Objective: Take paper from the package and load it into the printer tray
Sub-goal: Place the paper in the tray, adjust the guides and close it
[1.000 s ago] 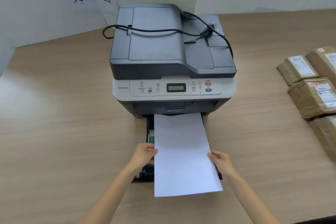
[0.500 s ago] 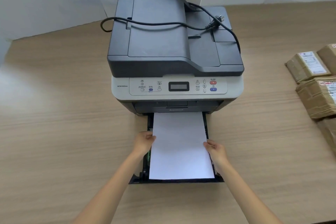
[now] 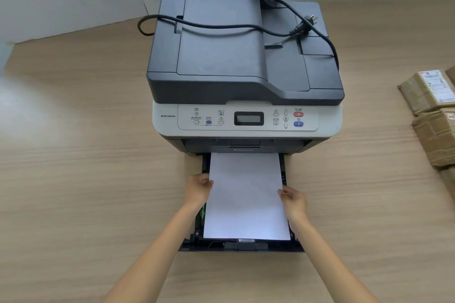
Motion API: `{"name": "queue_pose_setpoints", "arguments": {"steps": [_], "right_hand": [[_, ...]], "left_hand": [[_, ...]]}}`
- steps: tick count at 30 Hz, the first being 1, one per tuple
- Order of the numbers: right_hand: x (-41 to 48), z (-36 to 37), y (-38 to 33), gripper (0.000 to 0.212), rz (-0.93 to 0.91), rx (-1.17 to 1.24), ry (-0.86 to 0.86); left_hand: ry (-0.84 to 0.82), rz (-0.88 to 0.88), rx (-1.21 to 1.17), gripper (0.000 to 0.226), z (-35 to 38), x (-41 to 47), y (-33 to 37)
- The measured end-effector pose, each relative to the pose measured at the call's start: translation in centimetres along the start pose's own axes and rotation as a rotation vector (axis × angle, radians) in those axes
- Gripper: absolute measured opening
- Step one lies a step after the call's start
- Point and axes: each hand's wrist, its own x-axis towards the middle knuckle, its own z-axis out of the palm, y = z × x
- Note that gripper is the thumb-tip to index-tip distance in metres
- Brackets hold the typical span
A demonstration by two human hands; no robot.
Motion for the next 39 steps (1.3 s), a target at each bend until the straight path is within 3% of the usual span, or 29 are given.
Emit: {"name": "queue_pose_setpoints", "arguments": {"steps": [9, 17, 23, 32, 36, 39], "right_hand": [[0.3, -0.7, 0.3, 0.034, 0.019, 0.104, 0.018], [0.8, 0.7, -0.9, 0.033, 0.028, 0.149, 0.076], [0.9, 1.7, -0.5, 0.032, 0.022, 0.144, 0.109], [0.5, 3.6, -0.8, 0.030, -0.001, 0.159, 0.219], [0.1, 4.2, -1.0, 0.034, -0.038, 0.134, 0.205], [-0.1, 4.1, -1.0, 0.035, -0.079, 0.093, 0.199]], "left_hand": [[-0.009, -0.007, -0.194, 0.025, -0.2, 0.0, -1.0], [0.067, 0.072, -0.084, 0.018, 0.8, 1.1, -0.3], [0.112, 0.109, 0.013, 0.038, 1.3, 1.9, -0.8], [0.306, 0.096, 0.137, 0.028, 2.9, 1.3, 0.0], [0.260, 0.174, 0.129, 0.027, 3.1, 1.0, -0.1], [0.196, 0.158, 0.133, 0.043, 3.2, 0.4, -0.4]]}}
